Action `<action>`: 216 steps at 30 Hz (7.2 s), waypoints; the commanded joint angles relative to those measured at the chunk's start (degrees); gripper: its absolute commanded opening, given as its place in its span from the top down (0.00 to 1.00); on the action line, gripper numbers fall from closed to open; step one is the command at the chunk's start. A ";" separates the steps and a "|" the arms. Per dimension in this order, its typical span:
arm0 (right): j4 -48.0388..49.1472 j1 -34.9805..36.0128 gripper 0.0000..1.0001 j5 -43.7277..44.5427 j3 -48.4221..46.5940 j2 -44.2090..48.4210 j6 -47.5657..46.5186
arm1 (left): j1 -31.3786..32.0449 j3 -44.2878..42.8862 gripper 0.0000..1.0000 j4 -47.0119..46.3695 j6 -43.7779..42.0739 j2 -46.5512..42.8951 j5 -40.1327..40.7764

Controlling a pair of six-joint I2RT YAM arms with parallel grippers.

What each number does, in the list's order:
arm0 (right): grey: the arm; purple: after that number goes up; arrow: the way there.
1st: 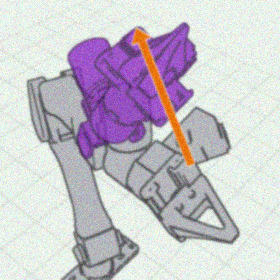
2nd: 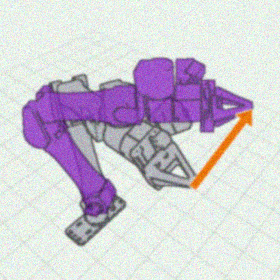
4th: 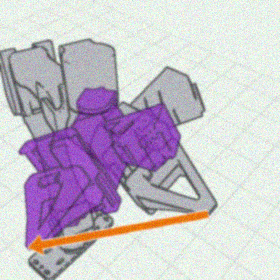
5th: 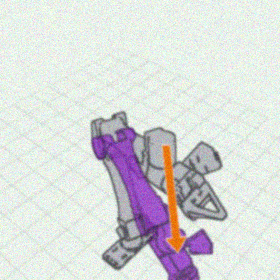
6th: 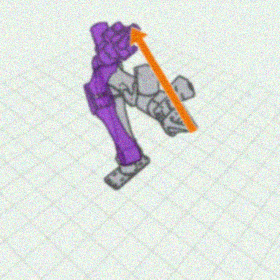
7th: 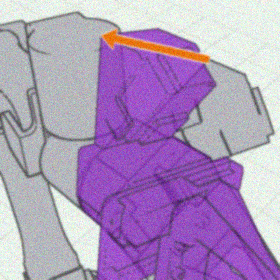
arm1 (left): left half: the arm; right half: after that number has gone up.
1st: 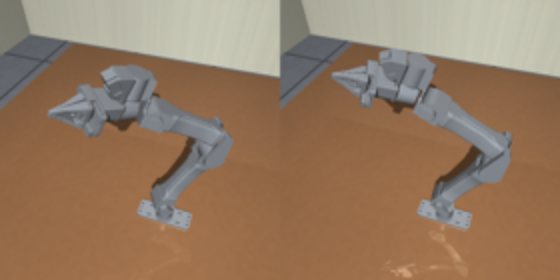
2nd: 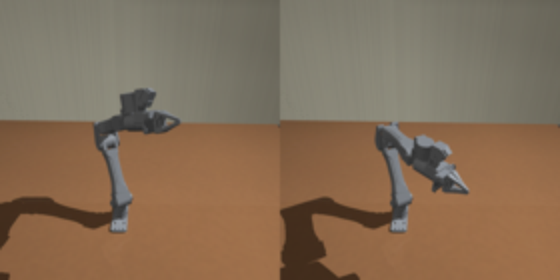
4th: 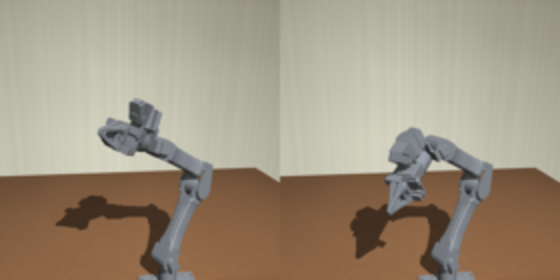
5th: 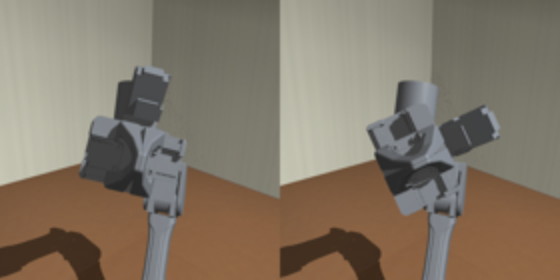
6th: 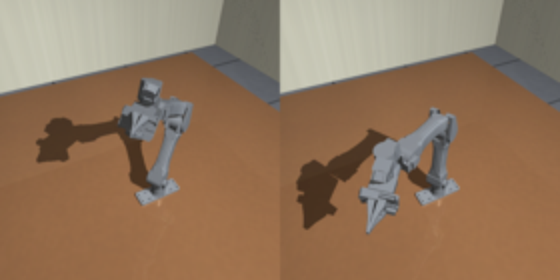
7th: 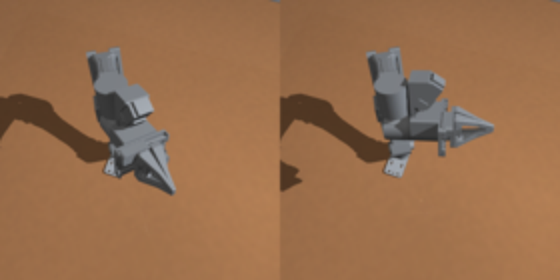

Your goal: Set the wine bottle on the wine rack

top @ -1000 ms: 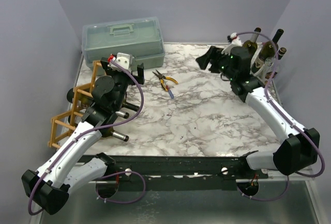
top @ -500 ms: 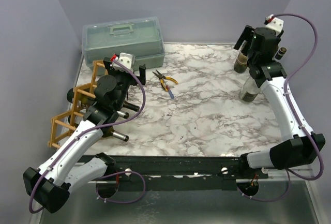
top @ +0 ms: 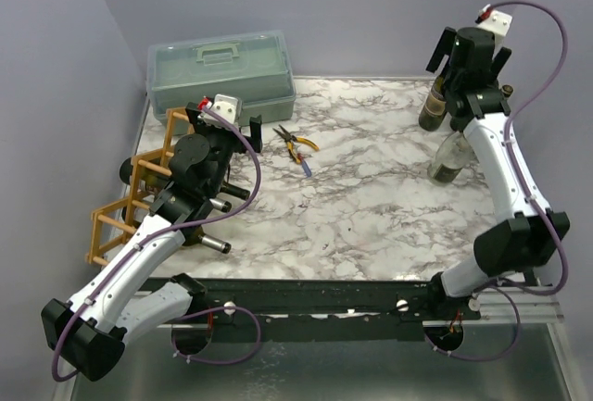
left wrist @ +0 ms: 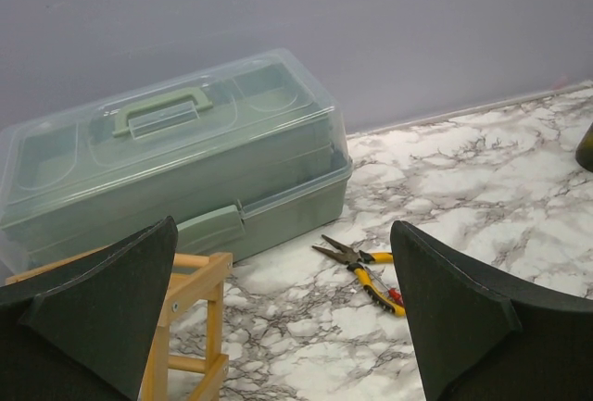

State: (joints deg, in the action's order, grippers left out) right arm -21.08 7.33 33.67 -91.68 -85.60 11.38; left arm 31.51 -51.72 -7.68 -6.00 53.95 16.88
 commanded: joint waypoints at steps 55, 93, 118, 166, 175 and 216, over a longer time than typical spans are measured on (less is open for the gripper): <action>7.55 5.36 0.99 -42.08 6.90 -6.97 6.37 | 0.13 -0.57 0.02 -0.54 1.03 2.85 -2.46; 47.12 10.07 0.99 -67.86 31.95 10.59 51.83 | 8.16 -8.22 0.02 7.56 -0.76 22.06 -18.42; -5.71 10.24 0.14 -65.23 25.53 15.34 13.12 | 16.58 4.13 1.00 5.57 -35.91 13.56 -12.81; -19.44 30.27 0.27 -73.95 34.59 14.29 -4.72 | 23.69 9.76 1.00 15.68 -51.13 5.51 -19.52; -18.99 32.19 0.44 -72.96 34.52 13.97 -5.51 | 23.86 10.22 1.00 14.72 -51.09 4.54 -19.21; 9.40 32.37 1.00 -68.37 32.12 7.47 5.20 | 5.45 7.24 0.01 -12.40 -10.91 -9.87 1.97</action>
State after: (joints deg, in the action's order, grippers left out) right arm -22.26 39.64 -28.84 -53.19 -74.50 17.08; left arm 39.75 -47.88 -11.27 -22.35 48.10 12.64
